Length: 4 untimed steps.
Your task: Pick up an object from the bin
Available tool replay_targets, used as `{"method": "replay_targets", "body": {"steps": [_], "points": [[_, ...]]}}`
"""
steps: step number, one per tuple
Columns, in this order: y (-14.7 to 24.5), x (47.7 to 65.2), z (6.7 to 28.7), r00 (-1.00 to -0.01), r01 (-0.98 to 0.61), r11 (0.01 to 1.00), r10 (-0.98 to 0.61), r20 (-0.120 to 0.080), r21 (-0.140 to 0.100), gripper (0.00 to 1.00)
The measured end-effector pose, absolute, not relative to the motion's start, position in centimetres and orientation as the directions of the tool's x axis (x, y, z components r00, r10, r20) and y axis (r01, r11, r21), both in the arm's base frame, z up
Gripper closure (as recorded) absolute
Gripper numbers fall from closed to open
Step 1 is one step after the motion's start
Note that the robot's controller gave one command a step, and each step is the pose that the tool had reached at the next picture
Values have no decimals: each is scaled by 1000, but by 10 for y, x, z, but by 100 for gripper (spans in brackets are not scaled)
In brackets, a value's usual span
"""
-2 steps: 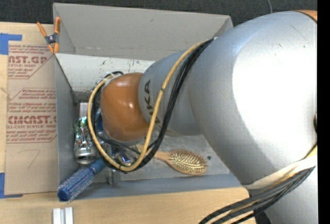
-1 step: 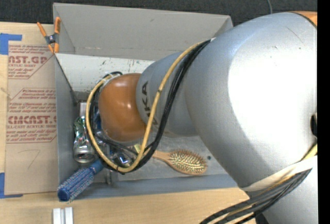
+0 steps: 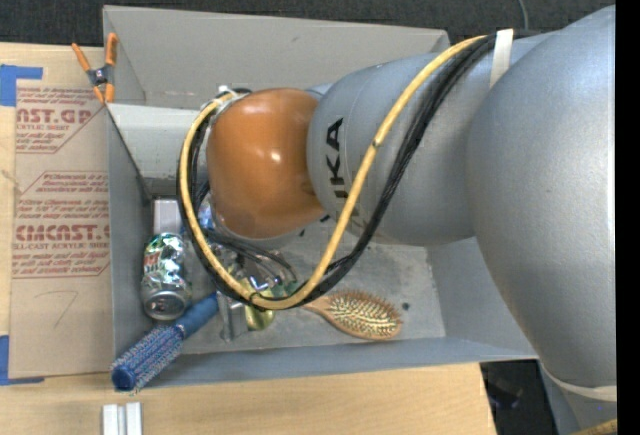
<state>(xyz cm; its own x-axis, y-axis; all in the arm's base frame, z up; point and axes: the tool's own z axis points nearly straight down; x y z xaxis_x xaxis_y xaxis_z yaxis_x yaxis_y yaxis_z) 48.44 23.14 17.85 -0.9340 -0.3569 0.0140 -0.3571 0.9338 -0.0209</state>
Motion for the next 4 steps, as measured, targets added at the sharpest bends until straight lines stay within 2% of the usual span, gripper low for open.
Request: {"method": "replay_targets", "body": {"steps": [1, 2, 3, 4], "points": [[232, 486, 96, -941, -337, 941, -337, 7, -27, 0], [234, 496, 99, -842, -539, 842, -539, 18, -28, 0], [239, 539, 81, -938, -347, 938, -347, 14, -18, 0], [243, 499, 74, -662, -749, 662, -749, 5, -26, 0]]}}
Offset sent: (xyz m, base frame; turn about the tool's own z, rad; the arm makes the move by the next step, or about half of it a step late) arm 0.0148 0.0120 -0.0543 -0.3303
